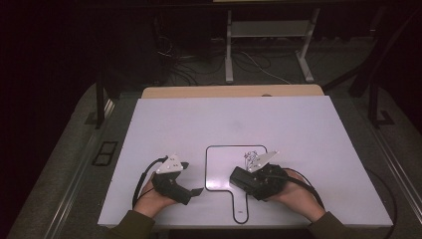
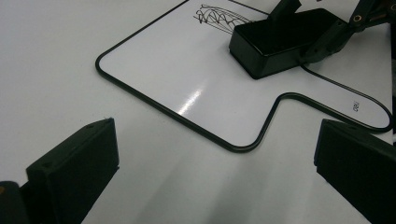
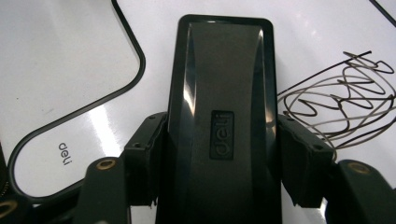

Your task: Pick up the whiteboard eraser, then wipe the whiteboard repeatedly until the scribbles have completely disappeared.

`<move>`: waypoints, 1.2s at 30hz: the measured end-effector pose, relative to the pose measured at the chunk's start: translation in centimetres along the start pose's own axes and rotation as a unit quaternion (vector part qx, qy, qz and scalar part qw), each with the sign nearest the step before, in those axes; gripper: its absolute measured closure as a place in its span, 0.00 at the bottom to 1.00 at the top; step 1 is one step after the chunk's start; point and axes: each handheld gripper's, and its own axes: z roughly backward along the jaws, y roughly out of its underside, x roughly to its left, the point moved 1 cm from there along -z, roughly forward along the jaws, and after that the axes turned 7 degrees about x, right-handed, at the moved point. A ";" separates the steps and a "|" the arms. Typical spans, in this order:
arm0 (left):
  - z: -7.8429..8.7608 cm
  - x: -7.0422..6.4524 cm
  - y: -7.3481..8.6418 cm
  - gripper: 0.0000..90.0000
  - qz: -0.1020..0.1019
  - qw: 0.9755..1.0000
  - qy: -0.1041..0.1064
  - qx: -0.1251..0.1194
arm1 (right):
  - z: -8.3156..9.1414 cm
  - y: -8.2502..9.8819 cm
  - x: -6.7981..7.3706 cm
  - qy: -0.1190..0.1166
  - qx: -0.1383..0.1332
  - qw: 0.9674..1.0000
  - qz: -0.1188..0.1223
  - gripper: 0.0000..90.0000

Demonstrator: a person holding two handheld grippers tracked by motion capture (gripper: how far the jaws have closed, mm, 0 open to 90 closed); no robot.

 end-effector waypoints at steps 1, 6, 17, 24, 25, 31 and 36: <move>0.0 0.0 0.0 0.00 0.000 1.000 0.000 0.000 | 0.0 0.0 0.1 -0.006 -0.002 1.000 -0.005 0.42; 0.0 0.1 0.0 0.00 0.001 1.000 0.001 -0.001 | 0.0 0.0 0.2 -0.004 -0.002 1.000 -0.005 0.42; 0.1 0.2 0.1 0.00 0.002 1.000 0.002 -0.003 | 0.1 0.2 -0.2 0.003 -0.002 1.000 0.010 0.43; 0.1 0.0 0.2 0.00 0.002 1.000 0.000 -0.001 | 0.3 0.3 -0.7 -0.005 -0.004 1.000 0.012 0.43; 0.1 -0.1 0.2 0.00 0.003 1.000 0.001 -0.002 | 0.3 0.4 -0.7 -0.010 -0.006 1.000 0.010 0.43; 0.0 -0.2 0.2 0.00 0.001 1.000 0.001 -0.001 | 1.0 0.5 -1.0 -0.015 -0.018 1.000 0.003 0.43; 0.0 -0.2 0.2 0.00 0.001 1.000 0.003 -0.001 | 1.6 0.6 -1.4 -0.021 -0.029 0.999 0.001 0.43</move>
